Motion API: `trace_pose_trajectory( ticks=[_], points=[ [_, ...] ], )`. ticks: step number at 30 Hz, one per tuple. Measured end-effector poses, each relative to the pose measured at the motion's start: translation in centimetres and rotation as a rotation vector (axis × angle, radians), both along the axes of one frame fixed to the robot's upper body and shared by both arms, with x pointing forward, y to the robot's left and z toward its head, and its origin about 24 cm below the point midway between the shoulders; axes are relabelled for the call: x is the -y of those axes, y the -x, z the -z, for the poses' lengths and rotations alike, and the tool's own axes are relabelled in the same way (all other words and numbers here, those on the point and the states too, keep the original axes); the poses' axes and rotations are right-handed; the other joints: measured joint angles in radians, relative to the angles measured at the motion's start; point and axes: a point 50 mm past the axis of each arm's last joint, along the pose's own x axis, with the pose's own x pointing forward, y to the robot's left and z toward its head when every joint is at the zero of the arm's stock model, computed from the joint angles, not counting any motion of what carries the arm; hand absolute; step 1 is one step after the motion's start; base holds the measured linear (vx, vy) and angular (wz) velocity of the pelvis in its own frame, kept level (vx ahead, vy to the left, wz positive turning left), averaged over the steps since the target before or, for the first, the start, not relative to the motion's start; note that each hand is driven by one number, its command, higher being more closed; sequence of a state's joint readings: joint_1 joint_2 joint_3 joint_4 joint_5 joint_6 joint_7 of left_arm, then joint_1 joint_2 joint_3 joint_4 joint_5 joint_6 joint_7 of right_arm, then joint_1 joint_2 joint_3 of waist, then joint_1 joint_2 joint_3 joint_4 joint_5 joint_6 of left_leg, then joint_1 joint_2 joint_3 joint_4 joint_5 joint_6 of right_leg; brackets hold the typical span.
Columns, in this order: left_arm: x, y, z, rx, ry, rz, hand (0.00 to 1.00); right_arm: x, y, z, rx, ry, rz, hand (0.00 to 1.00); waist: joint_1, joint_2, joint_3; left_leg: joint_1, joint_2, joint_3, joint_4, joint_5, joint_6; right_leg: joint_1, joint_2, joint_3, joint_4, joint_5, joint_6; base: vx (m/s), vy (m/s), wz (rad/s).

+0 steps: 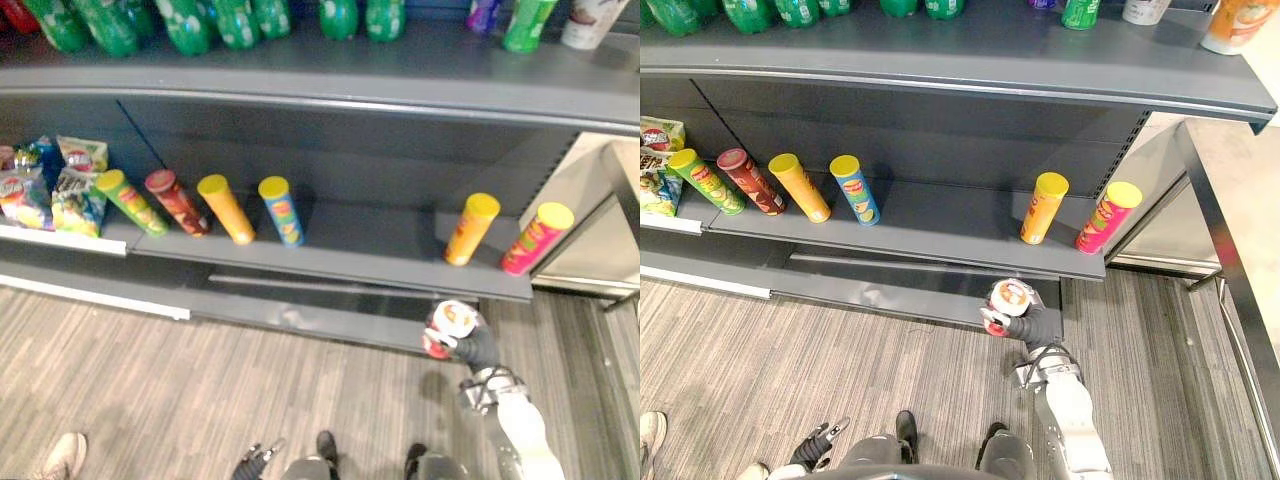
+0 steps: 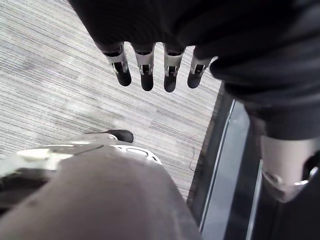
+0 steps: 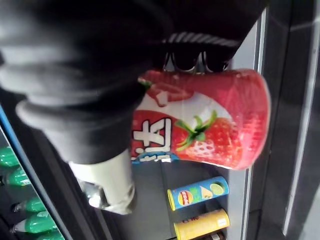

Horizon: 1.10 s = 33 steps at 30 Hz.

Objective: Put the gum and the chips on the shelf.

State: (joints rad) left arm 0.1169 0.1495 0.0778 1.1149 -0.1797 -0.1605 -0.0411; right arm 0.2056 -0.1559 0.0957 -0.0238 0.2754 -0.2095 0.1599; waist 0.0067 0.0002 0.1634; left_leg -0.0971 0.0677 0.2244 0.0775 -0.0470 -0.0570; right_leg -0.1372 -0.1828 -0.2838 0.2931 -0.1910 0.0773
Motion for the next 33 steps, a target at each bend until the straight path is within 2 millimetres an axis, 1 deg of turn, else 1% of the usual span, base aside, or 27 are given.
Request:
trace_pose_trajectory(
  ticks=[3,4,5,7,8,10,12,13,14,15,16,18,20,22,25,27,28,32,33],
  points=[
    [0.0,0.6,0.2,-0.026,-0.004,0.002,0.00,0.2,-0.1,0.1,-0.005,0.004,0.008,1.00,0.000,0.002,-0.010,0.017,-0.007,0.037,-0.022,0.005,0.006,0.000,0.008,0.037,-0.043,0.036,0.011,0.10,0.056,-0.41],
    [0.0,0.3,0.1,-0.026,-0.013,0.025,0.00,0.2,-0.1,0.1,-0.007,0.006,0.008,1.00,0.000,-0.001,-0.014,0.017,-0.011,0.049,-0.026,0.004,0.006,-0.001,0.012,0.059,-0.075,0.060,0.018,0.10,0.088,-0.48],
    [0.0,0.2,0.1,-0.028,-0.016,0.032,0.00,0.2,-0.1,0.1,-0.008,0.006,0.008,1.00,0.000,-0.002,-0.015,0.018,-0.013,0.055,-0.026,0.003,0.007,-0.001,0.012,0.069,-0.086,0.069,0.020,0.09,0.104,-0.50],
    [-0.1,0.2,0.1,-0.031,-0.020,0.039,0.00,0.1,-0.2,0.3,-0.015,0.006,0.003,1.00,-0.001,-0.004,-0.017,0.024,-0.018,0.093,-0.026,-0.011,0.023,-0.005,0.013,0.111,-0.115,0.098,0.031,0.04,0.113,-0.52],
    [-0.1,0.2,0.1,-0.032,-0.020,0.039,0.00,0.0,-0.2,0.4,-0.023,0.006,0.000,1.00,0.000,-0.005,-0.017,0.028,-0.021,0.104,-0.025,-0.016,0.025,-0.008,0.013,0.125,-0.118,0.104,0.035,0.02,0.132,-0.60],
    [-0.1,0.2,0.1,-0.032,-0.021,0.041,0.00,-0.3,-0.3,0.9,-0.046,0.024,-0.012,1.00,-0.001,-0.006,-0.018,0.032,-0.022,0.133,-0.021,-0.026,0.036,-0.021,0.013,0.157,-0.117,0.127,0.037,-0.01,0.120,-0.44],
    [-0.3,0.1,0.1,-0.029,-0.026,0.043,0.00,-1.2,-0.3,1.1,-0.057,0.036,-0.048,1.00,-0.001,-0.014,-0.021,0.031,-0.025,0.157,-0.020,-0.031,0.039,-0.036,0.018,0.178,-0.121,0.150,0.037,-0.03,0.099,-0.30],
    [-0.3,0.1,0.1,-0.029,-0.027,0.043,0.00,-1.4,-0.3,1.1,-0.057,0.033,-0.056,1.00,-0.001,-0.016,-0.022,0.032,-0.025,0.162,-0.020,-0.032,0.040,-0.035,0.018,0.178,-0.127,0.157,0.039,-0.04,0.064,-0.29],
    [-0.4,0.2,0.1,-0.029,-0.027,0.040,0.00,-1.9,-0.4,1.2,-0.062,0.027,-0.071,1.00,0.003,-0.025,-0.027,0.031,-0.025,0.178,-0.021,-0.032,0.040,-0.036,0.020,0.179,-0.153,0.170,0.041,-0.06,0.039,-0.38],
    [-0.5,0.2,0.0,-0.032,-0.032,0.037,0.00,-2.3,-0.6,1.3,-0.066,0.023,-0.086,1.00,0.013,-0.035,-0.032,0.029,-0.025,0.194,-0.021,-0.032,0.040,-0.034,0.018,0.180,-0.185,0.180,0.043,-0.07,0.027,-0.43],
    [-0.6,0.2,0.0,-0.031,-0.033,0.037,0.00,-2.5,-0.7,1.3,-0.065,0.022,-0.091,1.00,0.020,-0.038,-0.032,0.029,-0.024,0.200,-0.021,-0.031,0.041,-0.034,0.016,0.182,-0.193,0.184,0.044,-0.09,-0.007,-0.34],
    [-0.6,0.2,0.0,-0.031,-0.032,0.036,0.00,-2.5,-0.9,1.4,-0.066,0.025,-0.095,1.00,0.022,-0.038,-0.031,0.030,-0.020,0.197,-0.019,-0.026,0.046,-0.025,0.022,0.180,-0.199,0.190,0.042,-0.08,-0.029,-0.02],
    [-0.6,0.2,0.0,-0.031,-0.030,0.035,0.00,-2.3,-0.9,1.6,-0.076,0.034,-0.095,1.00,0.021,-0.038,-0.031,0.034,-0.014,0.176,-0.021,-0.020,0.044,-0.006,0.026,0.156,-0.219,0.189,0.041,-0.06,-0.040,0.25],
    [-0.6,0.3,0.1,-0.030,-0.024,0.014,0.00,-2.3,-0.9,1.6,-0.078,0.039,-0.100,1.00,0.023,-0.039,-0.032,0.034,-0.010,0.151,-0.044,-0.002,0.032,0.023,0.034,0.125,-0.264,0.201,0.030,-0.08,-0.055,0.35],
    [-0.7,0.9,0.1,-0.036,-0.021,-0.023,0.00,-2.6,-1.0,1.5,-0.072,0.037,-0.115,1.00,0.027,-0.043,-0.037,0.035,-0.007,0.141,-0.079,0.025,0.024,0.039,0.048,0.113,-0.316,0.224,0.023,-0.04,-0.046,0.15],
    [-0.7,1.4,0.2,-0.053,-0.017,-0.031,0.00,-2.8,-1.2,1.4,-0.066,0.038,-0.124,1.00,0.026,-0.043,-0.041,0.037,-0.004,0.141,-0.096,0.036,0.020,0.043,0.056,0.113,-0.328,0.234,0.019,0.00,-0.050,-0.03],
    [-0.7,1.6,0.3,-0.058,-0.017,-0.033,0.00,-2.8,-1.3,1.4,-0.066,0.039,-0.124,1.00,0.025,-0.041,-0.042,0.043,-0.003,0.141,-0.109,0.044,0.020,0.043,0.059,0.113,-0.330,0.240,0.026,0.02,-0.048,-0.05],
    [-0.6,1.7,0.3,-0.061,-0.015,-0.037,0.00,-2.8,-1.3,1.5,-0.071,0.041,-0.125,1.00,0.026,-0.039,-0.047,0.068,-0.004,0.146,-0.134,0.054,0.026,0.062,0.066,0.116,-0.348,0.247,0.021,0.02,-0.004,-0.04],
    [-0.7,1.8,0.3,-0.063,-0.016,-0.041,0.00,-2.8,-1.4,1.4,-0.068,0.042,-0.126,1.00,0.025,-0.038,-0.058,0.070,-0.006,0.148,-0.142,0.054,0.026,0.062,0.066,0.118,-0.351,0.247,0.020,0.04,-0.003,-0.08]
  ],
)
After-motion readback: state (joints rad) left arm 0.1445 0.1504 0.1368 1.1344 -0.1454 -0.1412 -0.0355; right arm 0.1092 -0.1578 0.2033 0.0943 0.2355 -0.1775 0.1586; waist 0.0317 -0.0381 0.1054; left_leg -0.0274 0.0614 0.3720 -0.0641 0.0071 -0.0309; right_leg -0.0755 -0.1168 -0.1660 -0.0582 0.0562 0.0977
